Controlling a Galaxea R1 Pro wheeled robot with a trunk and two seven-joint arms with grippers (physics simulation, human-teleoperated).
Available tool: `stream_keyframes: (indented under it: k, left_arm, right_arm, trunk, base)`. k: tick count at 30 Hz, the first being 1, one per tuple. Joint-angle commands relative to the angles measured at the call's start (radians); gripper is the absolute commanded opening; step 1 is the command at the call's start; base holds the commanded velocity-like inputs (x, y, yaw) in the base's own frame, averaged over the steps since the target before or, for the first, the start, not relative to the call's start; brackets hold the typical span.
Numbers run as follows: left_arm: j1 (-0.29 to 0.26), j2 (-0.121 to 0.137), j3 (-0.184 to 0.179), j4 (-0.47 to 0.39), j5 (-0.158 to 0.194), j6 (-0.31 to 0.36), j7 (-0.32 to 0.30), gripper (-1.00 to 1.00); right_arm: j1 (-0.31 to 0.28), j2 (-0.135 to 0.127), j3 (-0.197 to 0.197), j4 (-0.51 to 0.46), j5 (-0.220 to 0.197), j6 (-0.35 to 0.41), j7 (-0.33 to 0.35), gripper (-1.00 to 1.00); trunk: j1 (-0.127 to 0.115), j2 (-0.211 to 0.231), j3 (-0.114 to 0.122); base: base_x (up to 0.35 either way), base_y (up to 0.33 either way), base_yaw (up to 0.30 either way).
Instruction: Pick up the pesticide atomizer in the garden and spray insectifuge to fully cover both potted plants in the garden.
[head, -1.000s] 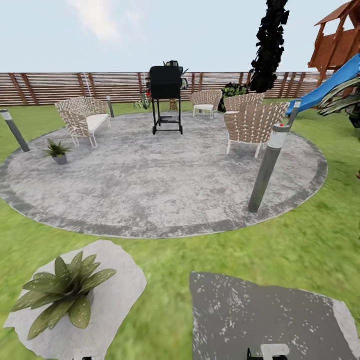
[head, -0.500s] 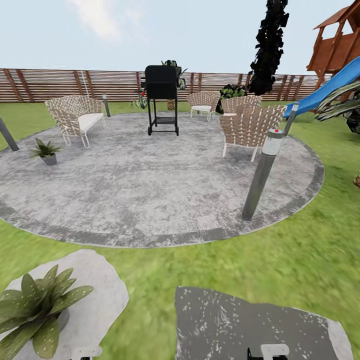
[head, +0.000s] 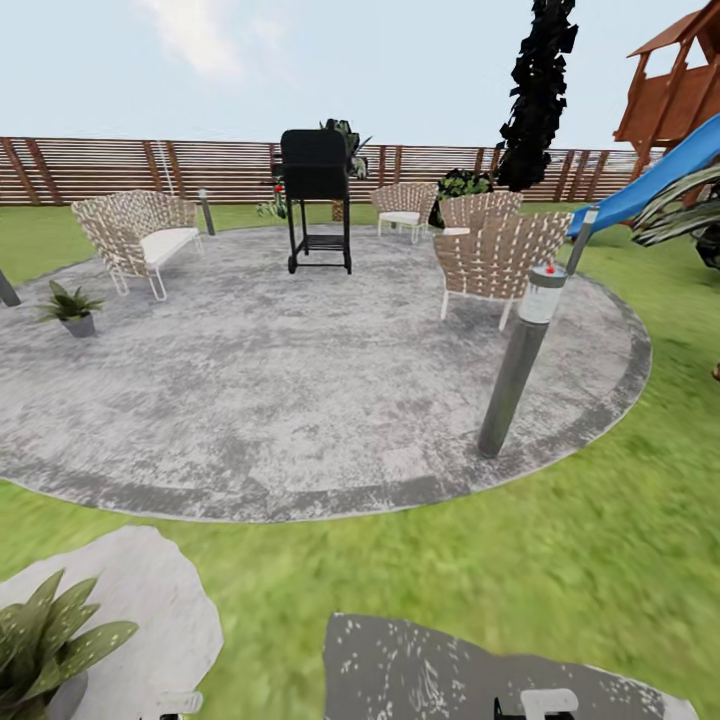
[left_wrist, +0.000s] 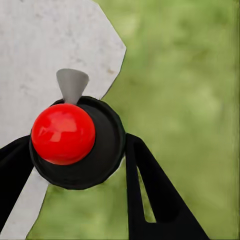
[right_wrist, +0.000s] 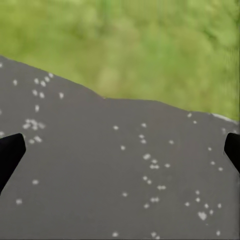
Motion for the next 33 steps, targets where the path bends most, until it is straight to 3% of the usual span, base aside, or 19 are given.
stream_keyframes:
  k: [1,14,33]
  left_arm:
    - [-0.001,0.000,0.001,0.001,0.004,-0.003,-0.006,-1.00]
    - [0.007,0.001,0.003,0.000,0.004,-0.003,-0.006,-1.00]
    - [0.013,0.004,0.003,0.000,0.019,-0.005,-0.006,-1.00]
  right_arm:
    - [-0.001,0.000,-0.006,0.002,0.011,-0.003,-0.005,1.00]
    - [-0.001,0.001,-0.006,0.003,0.011,-0.003,-0.005,1.00]
    - [-0.001,0.001,-0.005,0.003,0.012,-0.003,-0.005,1.00]
  trunk:
    - [0.000,0.000,-0.001]
    - [0.000,0.000,-0.001]
    - [0.000,0.000,-0.001]
  base:
    - [0.328,-0.091,0.000]
    - [0.330,-0.081,0.209]
    - [0.338,-0.005,0.006]
